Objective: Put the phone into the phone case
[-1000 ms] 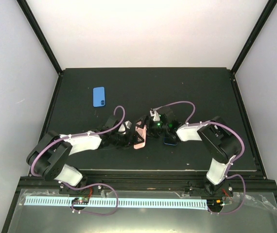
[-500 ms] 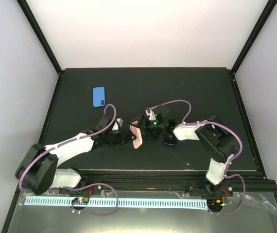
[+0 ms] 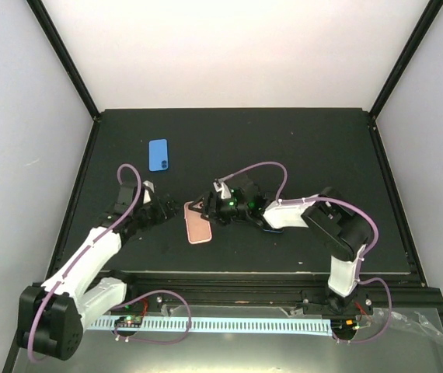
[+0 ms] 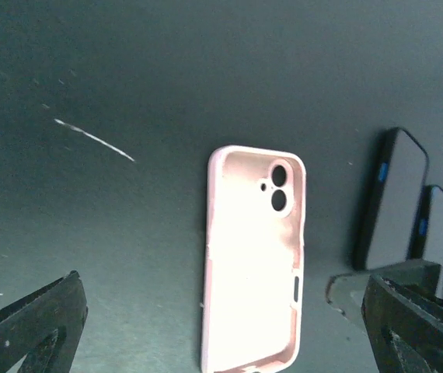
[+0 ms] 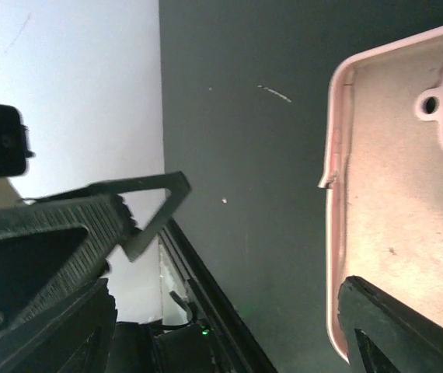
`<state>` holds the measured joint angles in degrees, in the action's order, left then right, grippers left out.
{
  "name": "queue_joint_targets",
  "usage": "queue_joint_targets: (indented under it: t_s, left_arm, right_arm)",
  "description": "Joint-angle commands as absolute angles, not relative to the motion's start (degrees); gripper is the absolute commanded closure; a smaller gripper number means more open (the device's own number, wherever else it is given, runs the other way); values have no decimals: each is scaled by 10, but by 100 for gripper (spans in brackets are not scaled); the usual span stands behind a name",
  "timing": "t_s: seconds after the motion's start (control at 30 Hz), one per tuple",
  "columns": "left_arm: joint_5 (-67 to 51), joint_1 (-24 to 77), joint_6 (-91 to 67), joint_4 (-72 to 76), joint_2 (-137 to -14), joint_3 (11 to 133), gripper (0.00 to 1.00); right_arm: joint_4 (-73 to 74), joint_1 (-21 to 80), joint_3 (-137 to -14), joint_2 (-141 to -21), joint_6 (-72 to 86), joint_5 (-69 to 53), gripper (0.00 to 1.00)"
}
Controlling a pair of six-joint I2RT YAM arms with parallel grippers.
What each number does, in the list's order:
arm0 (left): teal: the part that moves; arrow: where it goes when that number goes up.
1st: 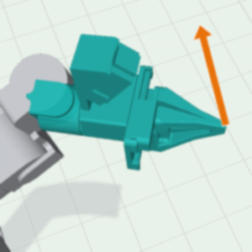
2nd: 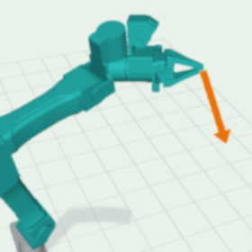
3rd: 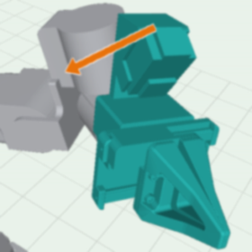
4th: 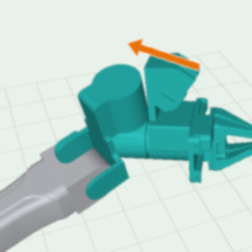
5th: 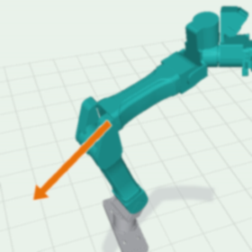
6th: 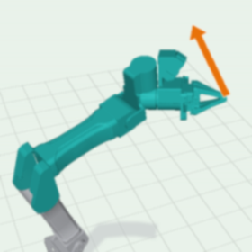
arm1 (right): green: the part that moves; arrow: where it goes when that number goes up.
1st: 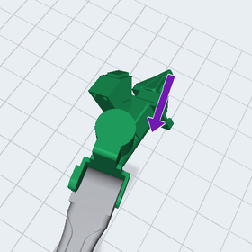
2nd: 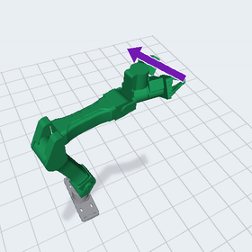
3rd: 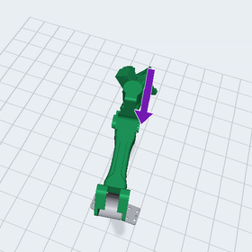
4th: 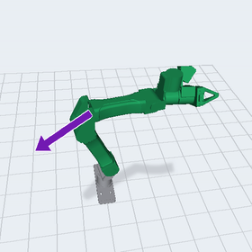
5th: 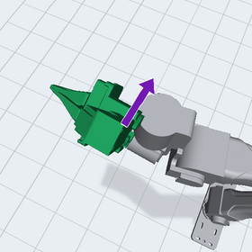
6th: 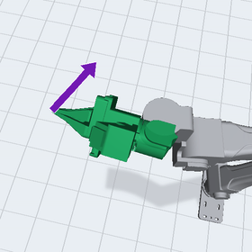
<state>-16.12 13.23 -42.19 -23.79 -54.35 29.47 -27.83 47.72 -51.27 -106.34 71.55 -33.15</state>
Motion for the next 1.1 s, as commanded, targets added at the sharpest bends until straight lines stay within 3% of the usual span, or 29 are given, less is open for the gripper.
queue_joint_targets:
  t_s: [0.0, 0.37, 0.8, 1.07]
  left_arm:
    - [-91, 113, -354, -286, -578, 366, 1]
    - [-9, 60, -240, -372, -875, 626, 1]
    - [31, 43, -183, -462, -1159, 922, 1]
    - [27, 39, -177, -483, -1265, 991, 1]
  right_arm:
    - [-229, 476, -522, -1033, 653, -304, 20]
    - [-18, 460, -553, -914, 480, -191, 3]
    - [31, 447, -564, -851, 418, -146, 0]
    - [56, 438, -572, -838, 396, -144, 0]
